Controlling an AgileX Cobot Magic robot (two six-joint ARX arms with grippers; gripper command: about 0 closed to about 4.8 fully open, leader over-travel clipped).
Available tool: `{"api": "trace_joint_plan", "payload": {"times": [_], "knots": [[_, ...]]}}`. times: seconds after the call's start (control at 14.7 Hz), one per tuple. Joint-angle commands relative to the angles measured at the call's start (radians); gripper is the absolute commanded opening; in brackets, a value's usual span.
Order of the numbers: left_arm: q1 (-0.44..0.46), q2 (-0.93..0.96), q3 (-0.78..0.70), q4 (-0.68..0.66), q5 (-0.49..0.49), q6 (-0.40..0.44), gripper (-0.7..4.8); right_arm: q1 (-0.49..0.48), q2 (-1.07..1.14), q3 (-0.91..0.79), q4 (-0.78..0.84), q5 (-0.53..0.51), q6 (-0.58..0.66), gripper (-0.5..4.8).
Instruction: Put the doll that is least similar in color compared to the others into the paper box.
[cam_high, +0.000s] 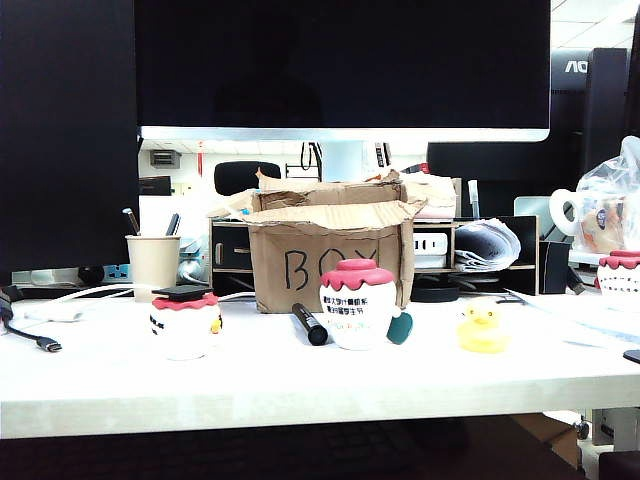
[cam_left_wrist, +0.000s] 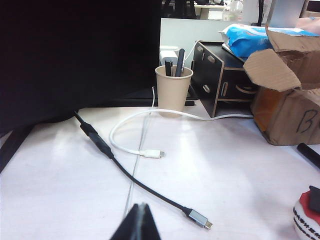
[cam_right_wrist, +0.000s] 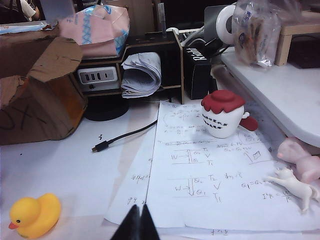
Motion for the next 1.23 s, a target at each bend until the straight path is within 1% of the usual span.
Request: {"api": "trace_joint_plan", "payload": {"times": [0.07,0.41,0.61,0.68,0.75,0.82,0.95,1.02,1.23], "knots": [[0.000,0.000,0.001,0.009,0.001,0.000,-0.05,0.000,0.000,-0.006,0.011,-0.002,-0.001,-0.05],[-0.003,0.000,0.001,0.009,0.001,0.000,-0.05,0.000,0.000,-0.006,0.011,-0.002,-0.001,-0.05],[-0.148,0.000,0.001,0.009,-0.006,0.000,-0.05,0.000,0.000,-0.006,0.011,-0.002,-0.001,-0.05],[-0.285,0.000,0.001,0.009,-0.006,0.000,-0.05,0.000,0.000,-0.006,0.011,-0.002,-0.001,-0.05],[-0.330,0.000,0.001,0.009,-0.006,0.000,-0.05,0.000,0.000,-0.006,0.011,-0.002,-0.001,-0.05],[-0.394,0.000,0.001,0.009,-0.006,0.000,-0.05,0.000,0.000,-0.006,0.011,-0.002,-0.001,-0.05],[-0.481,0.000,0.001,0.009,-0.006,0.000,-0.05,0.000,0.000,-0.006,0.011,-0.002,-0.001,-0.05],[-0.541,0.000,0.001,0.010,-0.006,0.000,-0.05,0.000,0.000,-0.006,0.011,-0.002,-0.001,-0.05],[-0.588,0.000,0.001,0.009,-0.006,0.000,-0.05,0.000,0.000,-0.006,0.011,-0.002,-0.001,-0.05]]}}
